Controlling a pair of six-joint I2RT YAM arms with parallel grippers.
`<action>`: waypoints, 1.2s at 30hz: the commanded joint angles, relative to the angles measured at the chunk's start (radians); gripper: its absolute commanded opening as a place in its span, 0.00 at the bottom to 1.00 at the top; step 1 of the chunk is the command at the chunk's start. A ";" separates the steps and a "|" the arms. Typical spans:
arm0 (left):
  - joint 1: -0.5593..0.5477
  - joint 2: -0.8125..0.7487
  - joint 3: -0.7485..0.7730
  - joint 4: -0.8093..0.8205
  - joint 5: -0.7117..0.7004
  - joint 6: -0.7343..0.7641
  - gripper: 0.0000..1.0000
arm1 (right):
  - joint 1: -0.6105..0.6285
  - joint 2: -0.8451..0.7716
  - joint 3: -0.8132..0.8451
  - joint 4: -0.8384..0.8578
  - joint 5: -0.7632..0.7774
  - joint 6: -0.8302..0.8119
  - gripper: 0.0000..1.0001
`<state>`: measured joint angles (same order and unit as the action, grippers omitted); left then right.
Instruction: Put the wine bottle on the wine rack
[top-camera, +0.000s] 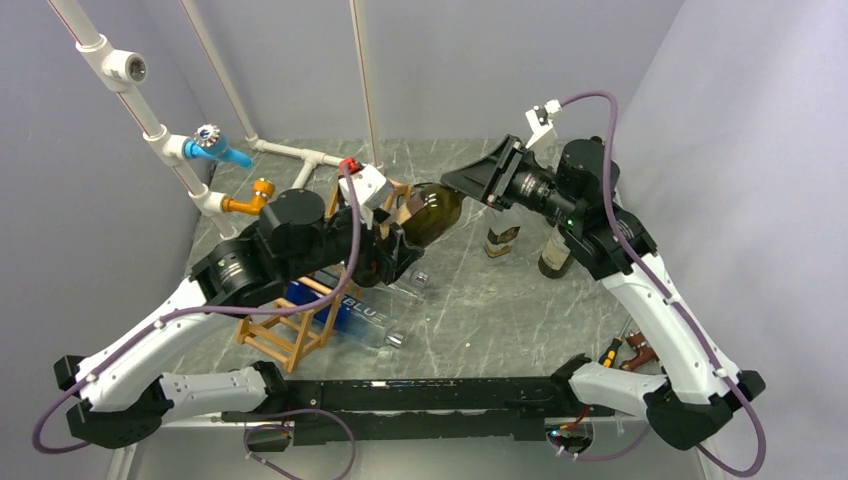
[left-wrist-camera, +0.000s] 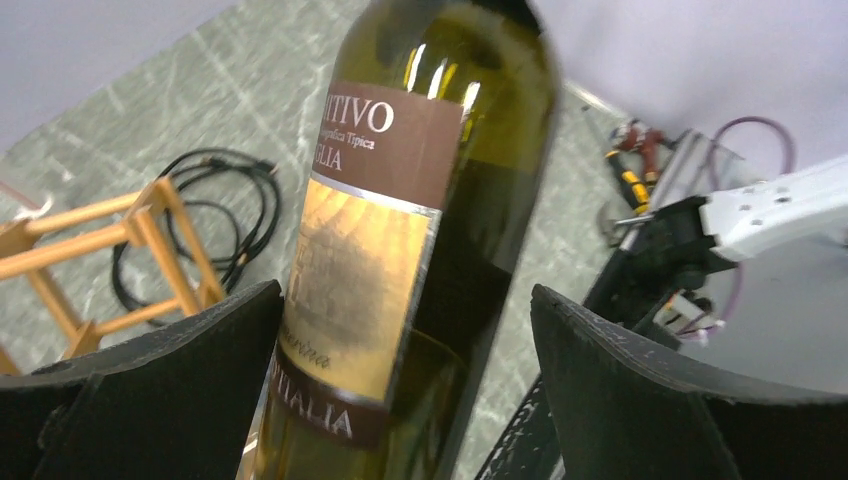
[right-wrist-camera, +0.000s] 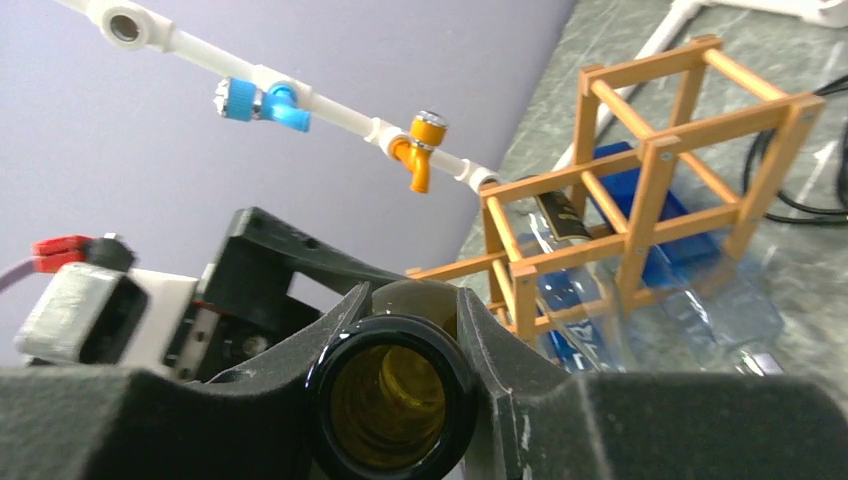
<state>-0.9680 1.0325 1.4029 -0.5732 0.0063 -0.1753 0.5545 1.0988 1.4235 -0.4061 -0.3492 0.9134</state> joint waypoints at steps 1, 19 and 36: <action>-0.011 0.036 0.017 -0.089 -0.139 0.028 1.00 | 0.025 0.025 0.030 0.261 -0.087 0.140 0.00; -0.011 -0.033 -0.123 -0.121 -0.076 0.034 0.83 | 0.097 0.046 -0.036 0.363 -0.057 0.192 0.00; -0.011 -0.085 -0.138 -0.107 -0.152 0.028 0.00 | 0.098 -0.012 -0.113 0.259 0.007 -0.104 0.76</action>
<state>-0.9825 0.9840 1.2633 -0.7090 -0.0837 -0.1280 0.6567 1.1522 1.3155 -0.2371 -0.3820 0.9329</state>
